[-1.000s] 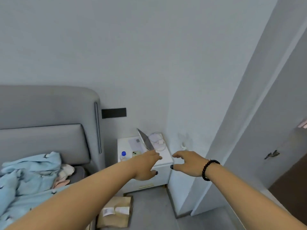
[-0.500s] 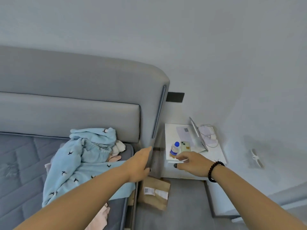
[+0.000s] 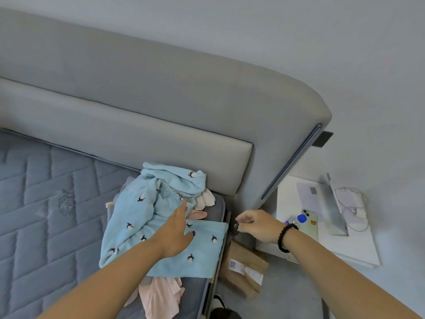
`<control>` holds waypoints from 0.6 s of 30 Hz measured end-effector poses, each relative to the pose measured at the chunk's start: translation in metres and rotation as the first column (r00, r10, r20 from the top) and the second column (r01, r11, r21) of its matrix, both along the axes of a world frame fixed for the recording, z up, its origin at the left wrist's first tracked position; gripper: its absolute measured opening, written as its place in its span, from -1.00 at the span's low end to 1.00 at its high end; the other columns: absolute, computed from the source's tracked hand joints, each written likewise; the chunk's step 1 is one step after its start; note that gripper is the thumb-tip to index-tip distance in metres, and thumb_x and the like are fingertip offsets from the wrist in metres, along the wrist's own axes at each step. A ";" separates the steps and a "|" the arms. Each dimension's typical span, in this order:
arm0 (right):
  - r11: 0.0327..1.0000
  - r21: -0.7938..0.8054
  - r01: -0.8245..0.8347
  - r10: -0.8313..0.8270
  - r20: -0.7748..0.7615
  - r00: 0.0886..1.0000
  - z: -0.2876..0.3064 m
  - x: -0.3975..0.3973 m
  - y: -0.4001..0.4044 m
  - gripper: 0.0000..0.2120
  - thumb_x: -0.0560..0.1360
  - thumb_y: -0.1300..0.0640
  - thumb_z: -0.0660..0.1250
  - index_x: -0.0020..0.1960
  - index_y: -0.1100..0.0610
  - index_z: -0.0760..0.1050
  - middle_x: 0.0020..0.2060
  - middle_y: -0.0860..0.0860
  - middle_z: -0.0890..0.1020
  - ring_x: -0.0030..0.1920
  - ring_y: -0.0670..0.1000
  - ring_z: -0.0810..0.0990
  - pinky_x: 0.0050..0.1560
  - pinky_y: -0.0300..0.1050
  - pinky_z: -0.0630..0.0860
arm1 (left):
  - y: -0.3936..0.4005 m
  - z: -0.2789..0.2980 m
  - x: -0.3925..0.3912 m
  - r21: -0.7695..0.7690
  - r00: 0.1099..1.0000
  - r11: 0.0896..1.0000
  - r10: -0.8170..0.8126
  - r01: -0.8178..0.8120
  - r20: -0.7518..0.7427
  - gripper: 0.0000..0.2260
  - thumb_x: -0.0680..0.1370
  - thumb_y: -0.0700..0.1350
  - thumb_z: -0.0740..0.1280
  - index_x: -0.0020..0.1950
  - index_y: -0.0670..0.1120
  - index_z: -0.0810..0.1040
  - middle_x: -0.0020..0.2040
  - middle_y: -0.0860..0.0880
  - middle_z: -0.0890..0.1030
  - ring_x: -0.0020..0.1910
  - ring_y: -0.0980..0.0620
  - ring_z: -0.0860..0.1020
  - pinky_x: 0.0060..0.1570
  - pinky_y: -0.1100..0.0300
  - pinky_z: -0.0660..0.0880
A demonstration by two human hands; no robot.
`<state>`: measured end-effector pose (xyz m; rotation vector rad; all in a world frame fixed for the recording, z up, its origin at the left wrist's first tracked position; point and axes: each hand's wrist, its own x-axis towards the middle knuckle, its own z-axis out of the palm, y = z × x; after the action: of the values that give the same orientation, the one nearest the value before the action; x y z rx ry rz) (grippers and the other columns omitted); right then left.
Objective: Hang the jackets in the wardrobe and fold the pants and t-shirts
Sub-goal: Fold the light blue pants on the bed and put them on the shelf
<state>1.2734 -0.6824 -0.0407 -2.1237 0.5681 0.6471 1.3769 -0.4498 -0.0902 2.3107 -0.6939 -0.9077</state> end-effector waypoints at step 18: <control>0.996 0.079 -0.048 0.063 -0.209 0.976 -0.164 0.147 -0.011 -0.75 0.53 0.05 0.27 0.19 0.04 0.50 0.13 -0.04 0.58 0.13 -0.02 0.57 0.13 -0.13 0.51 | -0.031 -0.158 0.186 0.505 0.884 0.729 0.330 -0.462 0.332 -0.14 0.54 0.07 0.28 0.54 -0.17 -0.29 0.56 -0.18 -0.13 0.55 -0.24 -0.14 0.47 -0.19 0.11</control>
<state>1.4202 -0.6932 -0.2050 -2.0212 0.5922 0.9199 1.5625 -0.4811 -0.2477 2.9687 0.0492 -0.7183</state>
